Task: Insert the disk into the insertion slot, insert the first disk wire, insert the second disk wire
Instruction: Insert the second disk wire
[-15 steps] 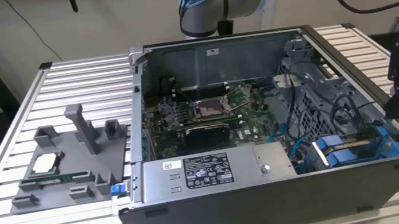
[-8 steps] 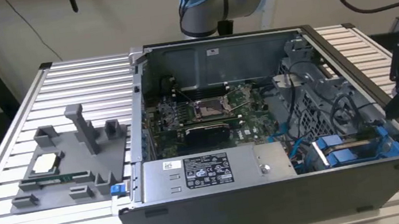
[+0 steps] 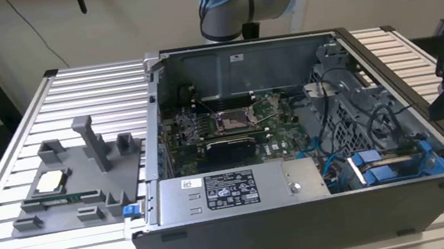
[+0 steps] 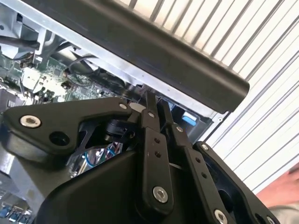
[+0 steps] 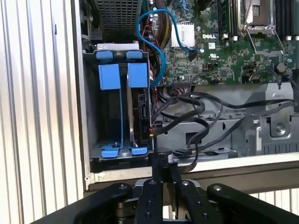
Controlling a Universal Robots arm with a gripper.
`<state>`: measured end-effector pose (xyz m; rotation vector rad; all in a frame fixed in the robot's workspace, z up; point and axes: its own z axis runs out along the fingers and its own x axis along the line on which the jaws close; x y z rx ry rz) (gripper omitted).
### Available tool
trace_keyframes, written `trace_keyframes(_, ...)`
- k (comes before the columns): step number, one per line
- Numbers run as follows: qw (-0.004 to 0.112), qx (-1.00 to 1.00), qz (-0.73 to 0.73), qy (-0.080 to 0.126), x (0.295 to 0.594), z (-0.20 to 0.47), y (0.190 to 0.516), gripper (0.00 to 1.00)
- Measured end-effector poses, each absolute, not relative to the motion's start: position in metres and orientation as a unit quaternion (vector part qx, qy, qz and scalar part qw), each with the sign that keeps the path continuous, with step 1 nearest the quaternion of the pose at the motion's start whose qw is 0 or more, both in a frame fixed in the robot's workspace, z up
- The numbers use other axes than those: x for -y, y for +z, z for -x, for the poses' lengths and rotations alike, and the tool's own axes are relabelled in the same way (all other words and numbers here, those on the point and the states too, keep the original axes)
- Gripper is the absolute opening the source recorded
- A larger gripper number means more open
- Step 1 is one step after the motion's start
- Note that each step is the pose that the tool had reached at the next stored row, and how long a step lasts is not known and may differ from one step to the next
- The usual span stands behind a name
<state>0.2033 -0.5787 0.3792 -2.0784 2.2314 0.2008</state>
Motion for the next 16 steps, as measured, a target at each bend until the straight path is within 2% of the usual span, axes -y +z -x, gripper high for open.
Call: trace_keyframes(16, 0.063, -0.733, 0.673, 0.078, 0.577, -0.158, 0.388, 0.16)
